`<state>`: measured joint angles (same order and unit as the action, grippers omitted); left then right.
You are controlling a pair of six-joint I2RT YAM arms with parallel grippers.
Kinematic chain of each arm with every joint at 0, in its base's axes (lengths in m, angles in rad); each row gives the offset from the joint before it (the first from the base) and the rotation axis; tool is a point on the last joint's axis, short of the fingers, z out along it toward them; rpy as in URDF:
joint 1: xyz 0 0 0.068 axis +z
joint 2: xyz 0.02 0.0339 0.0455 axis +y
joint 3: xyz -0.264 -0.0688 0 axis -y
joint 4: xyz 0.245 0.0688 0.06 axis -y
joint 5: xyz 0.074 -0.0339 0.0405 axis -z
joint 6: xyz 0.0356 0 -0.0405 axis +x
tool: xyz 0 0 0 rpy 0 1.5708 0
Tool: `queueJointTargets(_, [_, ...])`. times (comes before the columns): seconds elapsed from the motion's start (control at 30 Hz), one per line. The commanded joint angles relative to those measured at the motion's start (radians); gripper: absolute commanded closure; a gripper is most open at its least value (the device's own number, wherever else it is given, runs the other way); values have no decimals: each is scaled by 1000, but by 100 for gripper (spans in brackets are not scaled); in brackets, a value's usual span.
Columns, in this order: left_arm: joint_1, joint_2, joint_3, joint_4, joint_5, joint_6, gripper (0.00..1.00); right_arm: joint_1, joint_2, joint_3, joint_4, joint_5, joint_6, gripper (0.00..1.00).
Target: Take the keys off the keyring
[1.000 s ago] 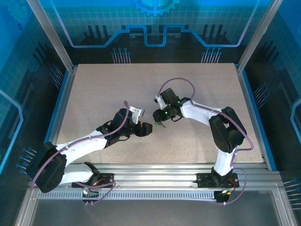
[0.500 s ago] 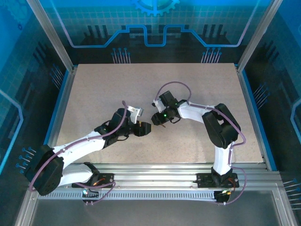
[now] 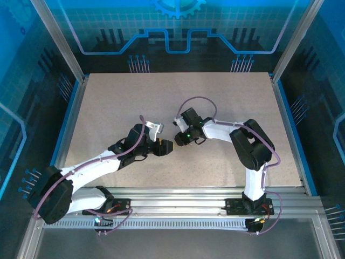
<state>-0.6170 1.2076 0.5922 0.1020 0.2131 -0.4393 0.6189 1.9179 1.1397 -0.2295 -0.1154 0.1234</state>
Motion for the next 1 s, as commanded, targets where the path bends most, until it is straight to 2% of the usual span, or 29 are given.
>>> queueJointTargets(0.0, [8,-25,-3,-8,-4,6,41,17,-13,-48,17,1,17,61])
queueJointTargets(0.2, [8,-19,-3,-1,1,3,41,16,-90,-97,49,-13,27,53])
queueJointTargets(0.5, [10,-24,-7,-2,3,-2,41,2,-153,-149,98,-14,14,47])
queueJointTargets(0.63, [10,-26,-8,-2,2,-2,41,-5,-176,-170,103,14,-7,46])
queueJointTargets(0.97, [10,-15,-5,8,6,-9,41,-27,-170,-199,121,-17,-51,52])
